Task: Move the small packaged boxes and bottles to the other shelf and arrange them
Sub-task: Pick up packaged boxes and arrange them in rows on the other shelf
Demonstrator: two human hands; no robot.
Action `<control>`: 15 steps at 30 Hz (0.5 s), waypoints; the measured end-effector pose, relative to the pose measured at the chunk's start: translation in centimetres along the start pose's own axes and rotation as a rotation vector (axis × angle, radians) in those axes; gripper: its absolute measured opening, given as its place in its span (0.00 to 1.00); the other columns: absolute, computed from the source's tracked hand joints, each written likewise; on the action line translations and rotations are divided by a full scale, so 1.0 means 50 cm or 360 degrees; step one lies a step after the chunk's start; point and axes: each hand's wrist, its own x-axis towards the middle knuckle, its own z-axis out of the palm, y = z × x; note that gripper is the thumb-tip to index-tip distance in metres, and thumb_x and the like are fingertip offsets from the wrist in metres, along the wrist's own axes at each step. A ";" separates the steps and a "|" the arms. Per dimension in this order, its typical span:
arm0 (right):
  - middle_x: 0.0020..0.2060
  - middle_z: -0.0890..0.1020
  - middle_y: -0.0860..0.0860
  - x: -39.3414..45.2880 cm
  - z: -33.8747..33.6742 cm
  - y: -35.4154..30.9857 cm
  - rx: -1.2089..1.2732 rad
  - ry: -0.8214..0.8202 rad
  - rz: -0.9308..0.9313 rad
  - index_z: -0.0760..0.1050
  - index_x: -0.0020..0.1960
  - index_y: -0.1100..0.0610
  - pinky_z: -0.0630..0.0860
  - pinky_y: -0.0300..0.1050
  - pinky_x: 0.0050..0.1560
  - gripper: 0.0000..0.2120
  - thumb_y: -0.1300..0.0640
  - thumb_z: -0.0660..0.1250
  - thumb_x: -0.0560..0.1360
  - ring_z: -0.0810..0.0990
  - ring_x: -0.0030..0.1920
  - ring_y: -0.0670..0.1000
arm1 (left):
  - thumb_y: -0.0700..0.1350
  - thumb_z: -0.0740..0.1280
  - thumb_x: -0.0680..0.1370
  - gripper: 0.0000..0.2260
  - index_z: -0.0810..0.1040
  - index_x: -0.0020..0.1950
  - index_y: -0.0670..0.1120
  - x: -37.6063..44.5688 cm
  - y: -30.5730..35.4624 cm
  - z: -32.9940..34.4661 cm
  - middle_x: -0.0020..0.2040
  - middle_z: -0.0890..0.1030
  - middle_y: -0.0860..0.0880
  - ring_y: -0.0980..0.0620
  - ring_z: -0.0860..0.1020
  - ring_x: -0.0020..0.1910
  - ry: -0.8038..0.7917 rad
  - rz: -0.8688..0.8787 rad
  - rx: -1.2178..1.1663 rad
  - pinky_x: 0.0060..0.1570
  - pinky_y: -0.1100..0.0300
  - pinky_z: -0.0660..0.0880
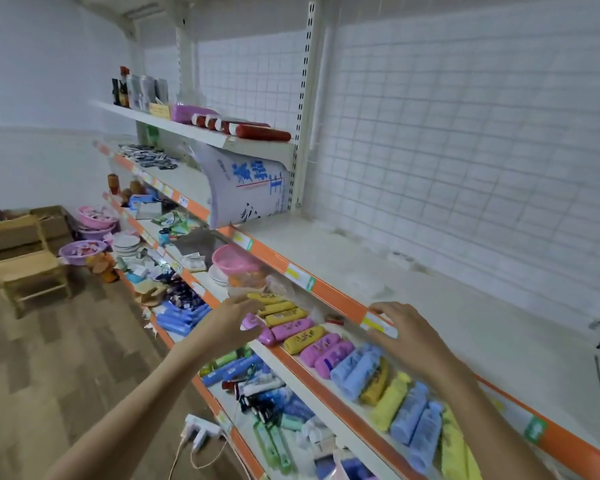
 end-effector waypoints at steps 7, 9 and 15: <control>0.64 0.72 0.47 0.237 0.009 0.087 -0.0097 0.0115 0.0083 0.67 0.67 0.51 0.65 0.44 0.62 0.20 0.50 0.63 0.77 0.67 0.65 0.49 | 0.48 0.66 0.76 0.18 0.72 0.65 0.48 0.299 -0.061 -0.008 0.62 0.74 0.50 0.51 0.73 0.59 0.0113 0.0155 0.0092 0.56 0.58 0.71; 0.65 0.72 0.47 0.307 0.005 0.120 -0.0111 0.0144 0.0129 0.67 0.67 0.51 0.65 0.44 0.63 0.19 0.50 0.62 0.77 0.67 0.66 0.49 | 0.50 0.66 0.76 0.19 0.71 0.65 0.50 0.396 -0.079 -0.007 0.61 0.73 0.50 0.51 0.72 0.61 0.0076 0.0206 0.0144 0.57 0.55 0.71; 0.66 0.70 0.49 0.495 0.010 0.215 -0.0135 0.0042 0.0304 0.65 0.69 0.52 0.66 0.46 0.61 0.22 0.49 0.62 0.77 0.66 0.65 0.51 | 0.52 0.64 0.76 0.20 0.68 0.67 0.49 0.668 -0.105 -0.004 0.64 0.72 0.50 0.51 0.71 0.62 -0.0025 0.0368 0.0302 0.58 0.59 0.68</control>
